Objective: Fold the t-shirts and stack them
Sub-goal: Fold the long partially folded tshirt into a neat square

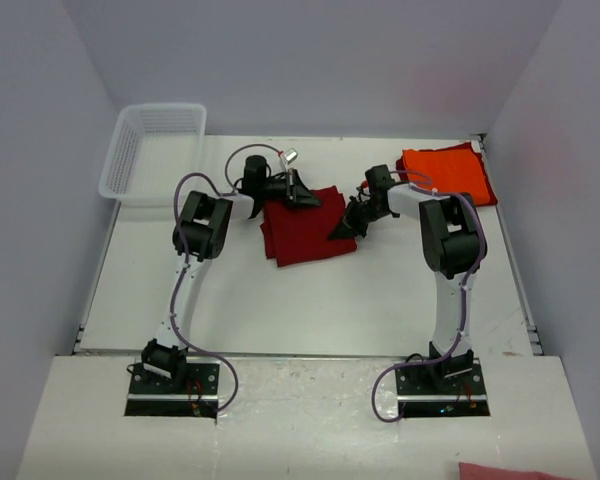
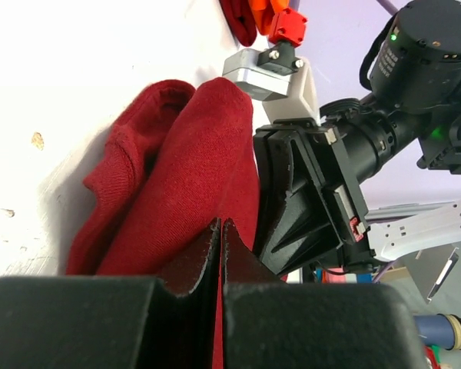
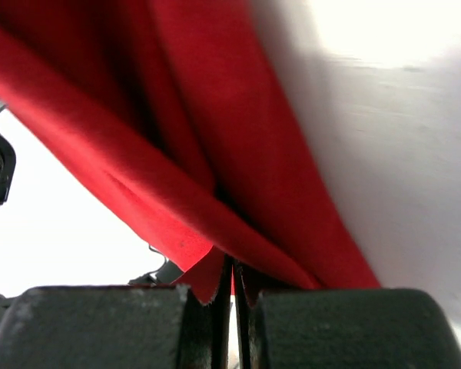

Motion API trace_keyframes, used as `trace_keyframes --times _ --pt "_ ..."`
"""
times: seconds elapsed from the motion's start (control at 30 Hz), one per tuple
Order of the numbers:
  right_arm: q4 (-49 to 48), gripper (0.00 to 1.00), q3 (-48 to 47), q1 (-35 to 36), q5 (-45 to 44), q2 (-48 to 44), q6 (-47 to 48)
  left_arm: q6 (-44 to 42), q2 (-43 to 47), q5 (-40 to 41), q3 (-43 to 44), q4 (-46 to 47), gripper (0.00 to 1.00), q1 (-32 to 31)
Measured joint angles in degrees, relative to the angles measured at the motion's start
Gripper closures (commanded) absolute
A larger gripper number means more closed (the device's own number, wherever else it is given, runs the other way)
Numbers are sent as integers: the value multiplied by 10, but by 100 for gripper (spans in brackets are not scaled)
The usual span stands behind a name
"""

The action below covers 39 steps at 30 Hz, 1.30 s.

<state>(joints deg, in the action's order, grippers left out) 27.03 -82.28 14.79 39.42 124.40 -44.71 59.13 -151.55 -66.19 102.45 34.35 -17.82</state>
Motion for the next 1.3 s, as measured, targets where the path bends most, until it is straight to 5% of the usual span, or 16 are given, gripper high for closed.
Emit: trace_keyframes --times 0.63,0.93,1.3 --pt "-149 100 154 -1 30 -58 -87 19 1 -12 -28 50 100 11" --pt "-226 100 271 14 37 -121 -96 1 63 -7 -142 53 100 15" --pt "-192 100 372 159 -77 -261 -92 -108 142 6 -230 -45 100 15"
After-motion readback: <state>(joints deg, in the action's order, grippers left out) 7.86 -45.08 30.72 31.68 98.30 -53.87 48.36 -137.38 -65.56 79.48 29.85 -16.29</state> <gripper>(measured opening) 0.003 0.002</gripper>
